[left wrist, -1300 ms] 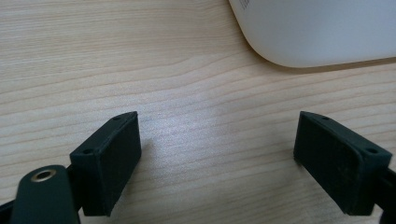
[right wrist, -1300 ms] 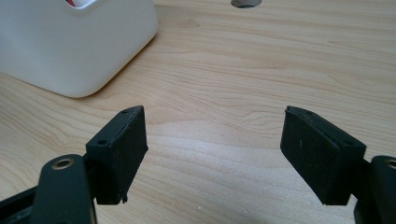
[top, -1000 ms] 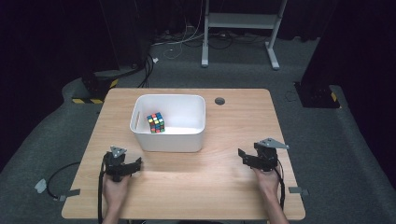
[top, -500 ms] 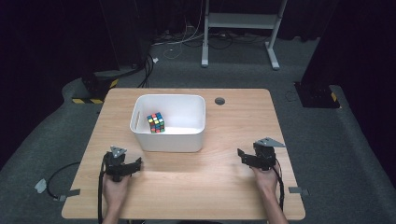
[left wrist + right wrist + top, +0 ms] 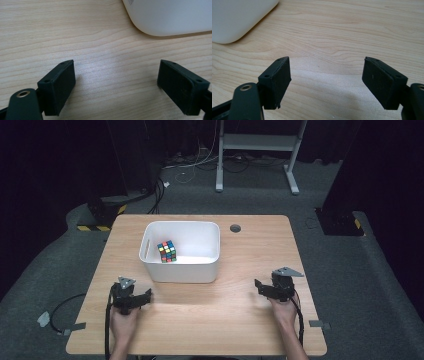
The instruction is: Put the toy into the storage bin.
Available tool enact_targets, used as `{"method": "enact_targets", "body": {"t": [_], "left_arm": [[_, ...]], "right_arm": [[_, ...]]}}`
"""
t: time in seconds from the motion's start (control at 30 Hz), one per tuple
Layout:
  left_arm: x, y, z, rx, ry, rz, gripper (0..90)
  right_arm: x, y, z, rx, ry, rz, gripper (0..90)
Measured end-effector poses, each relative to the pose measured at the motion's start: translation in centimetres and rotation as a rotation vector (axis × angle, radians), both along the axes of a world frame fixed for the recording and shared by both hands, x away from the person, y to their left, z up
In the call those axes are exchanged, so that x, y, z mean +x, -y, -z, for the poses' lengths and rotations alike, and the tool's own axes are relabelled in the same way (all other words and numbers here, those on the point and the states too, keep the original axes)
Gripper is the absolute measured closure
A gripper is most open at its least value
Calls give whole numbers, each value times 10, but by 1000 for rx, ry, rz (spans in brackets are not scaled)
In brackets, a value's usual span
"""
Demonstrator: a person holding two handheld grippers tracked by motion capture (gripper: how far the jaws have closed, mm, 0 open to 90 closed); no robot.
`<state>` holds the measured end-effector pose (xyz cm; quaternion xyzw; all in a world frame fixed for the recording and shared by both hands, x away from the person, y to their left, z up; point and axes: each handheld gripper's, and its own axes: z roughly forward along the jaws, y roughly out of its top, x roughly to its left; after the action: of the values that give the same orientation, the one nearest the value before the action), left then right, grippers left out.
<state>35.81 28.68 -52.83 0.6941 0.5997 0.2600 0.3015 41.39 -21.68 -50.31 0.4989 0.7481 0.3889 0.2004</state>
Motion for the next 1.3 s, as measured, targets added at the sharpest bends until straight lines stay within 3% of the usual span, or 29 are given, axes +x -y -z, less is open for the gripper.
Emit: {"method": "enact_targets", "body": {"t": [0.53, 1.3], "left_arm": [[0, 0, 0, 0, 0, 0, 151], [0, 0, 0, 0, 0, 0, 151]], "right_arm": [[5, -4, 8, -43, -20, 11, 231], [10, -6, 17, -65, -43, 29, 232]]}}
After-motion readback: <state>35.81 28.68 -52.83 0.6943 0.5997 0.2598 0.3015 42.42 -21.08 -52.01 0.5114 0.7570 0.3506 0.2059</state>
